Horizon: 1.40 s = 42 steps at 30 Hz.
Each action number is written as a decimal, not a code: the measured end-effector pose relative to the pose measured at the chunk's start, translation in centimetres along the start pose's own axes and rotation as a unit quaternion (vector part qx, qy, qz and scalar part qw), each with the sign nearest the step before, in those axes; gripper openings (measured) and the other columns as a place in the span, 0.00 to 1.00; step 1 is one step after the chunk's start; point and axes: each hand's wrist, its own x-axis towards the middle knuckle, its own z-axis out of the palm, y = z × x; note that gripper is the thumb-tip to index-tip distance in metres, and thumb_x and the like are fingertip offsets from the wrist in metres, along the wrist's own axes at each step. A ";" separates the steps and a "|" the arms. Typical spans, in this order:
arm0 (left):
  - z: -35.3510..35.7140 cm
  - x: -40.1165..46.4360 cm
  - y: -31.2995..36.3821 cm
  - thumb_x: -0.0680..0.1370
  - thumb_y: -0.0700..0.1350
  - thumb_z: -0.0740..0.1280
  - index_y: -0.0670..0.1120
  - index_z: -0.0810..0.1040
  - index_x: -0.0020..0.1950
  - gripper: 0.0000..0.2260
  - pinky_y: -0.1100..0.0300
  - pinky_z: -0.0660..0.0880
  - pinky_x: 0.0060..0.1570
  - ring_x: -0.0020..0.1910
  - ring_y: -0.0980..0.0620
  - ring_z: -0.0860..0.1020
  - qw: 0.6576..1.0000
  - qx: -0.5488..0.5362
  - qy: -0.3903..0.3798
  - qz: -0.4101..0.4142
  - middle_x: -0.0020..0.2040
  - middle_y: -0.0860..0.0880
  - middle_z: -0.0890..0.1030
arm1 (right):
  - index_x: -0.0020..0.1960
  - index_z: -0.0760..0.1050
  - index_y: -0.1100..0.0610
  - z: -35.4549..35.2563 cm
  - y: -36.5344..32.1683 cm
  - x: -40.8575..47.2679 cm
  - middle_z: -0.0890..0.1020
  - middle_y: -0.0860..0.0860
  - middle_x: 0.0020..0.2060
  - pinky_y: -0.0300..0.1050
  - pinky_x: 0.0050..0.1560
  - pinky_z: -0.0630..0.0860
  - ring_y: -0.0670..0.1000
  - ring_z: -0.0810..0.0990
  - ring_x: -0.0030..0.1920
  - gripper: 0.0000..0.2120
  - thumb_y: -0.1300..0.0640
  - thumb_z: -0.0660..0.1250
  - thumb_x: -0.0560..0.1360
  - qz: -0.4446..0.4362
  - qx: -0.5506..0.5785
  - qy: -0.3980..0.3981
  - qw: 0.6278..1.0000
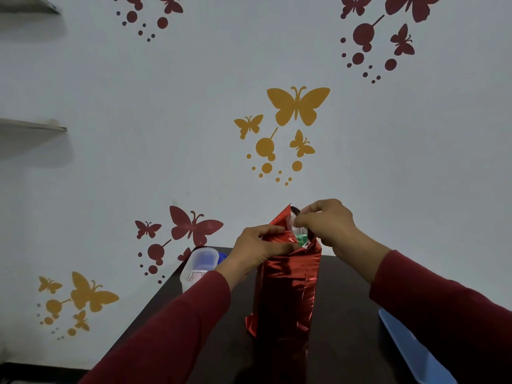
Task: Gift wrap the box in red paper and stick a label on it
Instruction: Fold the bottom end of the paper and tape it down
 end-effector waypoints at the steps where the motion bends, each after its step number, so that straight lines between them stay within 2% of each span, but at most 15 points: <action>1: 0.0 0.0 0.0 0.64 0.49 0.85 0.51 0.86 0.59 0.24 0.57 0.80 0.61 0.54 0.55 0.84 1.000 -0.004 -0.002 0.002 0.54 0.52 0.86 | 0.43 0.82 0.59 -0.2 0.1 -0.1 0.80 0.51 0.36 0.39 0.26 0.66 0.47 0.72 0.30 0.05 0.62 0.78 0.69 0.016 0.014 -0.007 1.000; 3: 0.1 -0.1 0.1 0.64 0.46 0.84 0.51 0.86 0.59 0.23 0.57 0.80 0.60 0.53 0.55 0.85 1.000 -0.006 -0.003 0.003 0.53 0.52 0.87 | 0.43 0.82 0.61 -0.4 0.2 -0.2 0.77 0.53 0.34 0.38 0.23 0.63 0.48 0.69 0.26 0.05 0.63 0.77 0.70 0.039 0.028 -0.014 0.999; 8: 0.1 -0.2 0.1 0.66 0.42 0.82 0.52 0.87 0.57 0.21 0.58 0.81 0.56 0.50 0.55 0.84 1.000 -0.015 0.000 -0.002 0.52 0.51 0.86 | 0.38 0.80 0.60 -0.5 0.5 0.1 0.76 0.53 0.33 0.39 0.24 0.61 0.49 0.66 0.26 0.07 0.64 0.78 0.68 0.065 0.026 -0.022 0.997; 13: 0.2 -0.1 0.0 0.67 0.41 0.82 0.51 0.87 0.58 0.21 0.59 0.81 0.54 0.50 0.54 0.85 1.000 -0.018 0.003 -0.005 0.52 0.52 0.86 | 0.35 0.78 0.59 -0.3 0.8 0.2 0.75 0.52 0.31 0.36 0.19 0.62 0.48 0.68 0.25 0.11 0.61 0.81 0.66 0.072 0.016 -0.030 0.997; 18: 0.2 0.0 -0.1 0.65 0.42 0.82 0.51 0.87 0.58 0.21 0.53 0.82 0.59 0.52 0.53 0.85 1.000 -0.022 0.006 -0.006 0.53 0.50 0.86 | 0.38 0.82 0.61 0.3 1.7 0.6 0.79 0.52 0.30 0.38 0.22 0.64 0.47 0.71 0.25 0.10 0.57 0.81 0.68 0.053 -0.030 -0.021 0.998; 22: 0.1 0.2 -0.3 0.67 0.42 0.83 0.50 0.86 0.59 0.21 0.56 0.81 0.58 0.53 0.53 0.85 1.000 -0.024 -0.003 -0.002 0.54 0.49 0.86 | 0.43 0.85 0.64 0.8 2.2 1.2 0.82 0.54 0.32 0.43 0.30 0.70 0.49 0.76 0.29 0.13 0.55 0.80 0.69 0.033 -0.083 -0.012 0.996; 25: 0.1 0.3 -0.5 0.68 0.40 0.82 0.49 0.86 0.59 0.20 0.60 0.82 0.56 0.51 0.55 0.85 1.000 -0.031 -0.001 -0.001 0.52 0.50 0.87 | 0.43 0.85 0.63 1.0 2.3 1.7 0.86 0.57 0.37 0.47 0.35 0.79 0.51 0.81 0.33 0.13 0.54 0.81 0.66 0.025 -0.110 -0.003 0.994; 28: 0.1 0.3 -0.5 0.68 0.39 0.82 0.50 0.87 0.58 0.20 0.61 0.81 0.53 0.50 0.55 0.86 1.000 -0.028 -0.001 -0.002 0.52 0.50 0.87 | 0.43 0.82 0.56 1.1 2.1 1.7 0.86 0.54 0.42 0.52 0.45 0.85 0.53 0.85 0.41 0.11 0.54 0.81 0.66 0.008 -0.144 0.007 0.989; 30: 0.1 0.3 -0.5 0.68 0.40 0.82 0.49 0.87 0.58 0.20 0.63 0.81 0.51 0.49 0.56 0.86 0.999 -0.034 -0.003 0.000 0.51 0.51 0.87 | 0.49 0.79 0.51 0.9 1.9 1.4 0.84 0.51 0.47 0.46 0.38 0.81 0.49 0.82 0.43 0.17 0.53 0.82 0.64 -0.013 -0.160 0.023 0.987; 32: 0.1 0.2 -0.6 0.67 0.40 0.82 0.49 0.87 0.57 0.20 0.63 0.81 0.51 0.50 0.56 0.85 0.999 -0.038 -0.001 0.004 0.51 0.50 0.87 | 0.58 0.75 0.47 0.9 2.2 1.4 0.79 0.51 0.53 0.42 0.34 0.73 0.48 0.79 0.44 0.29 0.53 0.83 0.61 -0.035 -0.161 0.036 0.986; 34: 0.1 0.3 -0.8 0.67 0.40 0.82 0.50 0.87 0.57 0.19 0.62 0.81 0.53 0.51 0.54 0.85 0.999 -0.035 0.001 0.006 0.52 0.51 0.87 | 0.65 0.73 0.46 1.0 2.7 1.6 0.73 0.53 0.60 0.41 0.35 0.72 0.46 0.75 0.42 0.36 0.55 0.84 0.61 -0.037 -0.127 0.036 0.991; 36: 0.1 0.3 -0.8 0.68 0.40 0.82 0.50 0.87 0.57 0.19 0.60 0.82 0.54 0.51 0.54 0.85 0.999 -0.033 -0.003 0.004 0.52 0.51 0.86 | 0.70 0.71 0.47 1.3 3.1 1.6 0.72 0.55 0.63 0.42 0.35 0.75 0.46 0.76 0.43 0.36 0.61 0.80 0.65 0.025 -0.012 0.008 1.000; 37: 0.1 0.4 -0.8 0.68 0.40 0.82 0.50 0.87 0.58 0.20 0.59 0.82 0.54 0.51 0.54 0.86 0.999 -0.033 -0.006 0.001 0.52 0.51 0.86 | 0.71 0.69 0.48 1.4 3.2 1.6 0.74 0.56 0.62 0.42 0.35 0.77 0.48 0.79 0.44 0.36 0.63 0.78 0.68 0.070 0.060 -0.020 0.996; 39: 0.1 0.3 -0.8 0.67 0.40 0.82 0.49 0.87 0.58 0.20 0.59 0.82 0.54 0.50 0.55 0.86 0.999 -0.041 -0.012 -0.004 0.51 0.50 0.87 | 0.75 0.65 0.51 1.7 3.1 1.6 0.79 0.57 0.54 0.42 0.32 0.78 0.51 0.81 0.41 0.34 0.67 0.72 0.73 0.155 0.190 -0.075 0.967; 42: 0.0 0.2 -0.6 0.68 0.38 0.81 0.49 0.86 0.59 0.20 0.65 0.81 0.47 0.46 0.58 0.86 0.999 -0.045 -0.027 -0.009 0.49 0.52 0.87 | 0.77 0.61 0.55 2.4 3.2 1.8 0.81 0.58 0.48 0.46 0.35 0.80 0.53 0.82 0.40 0.35 0.68 0.69 0.75 0.180 0.229 -0.085 0.953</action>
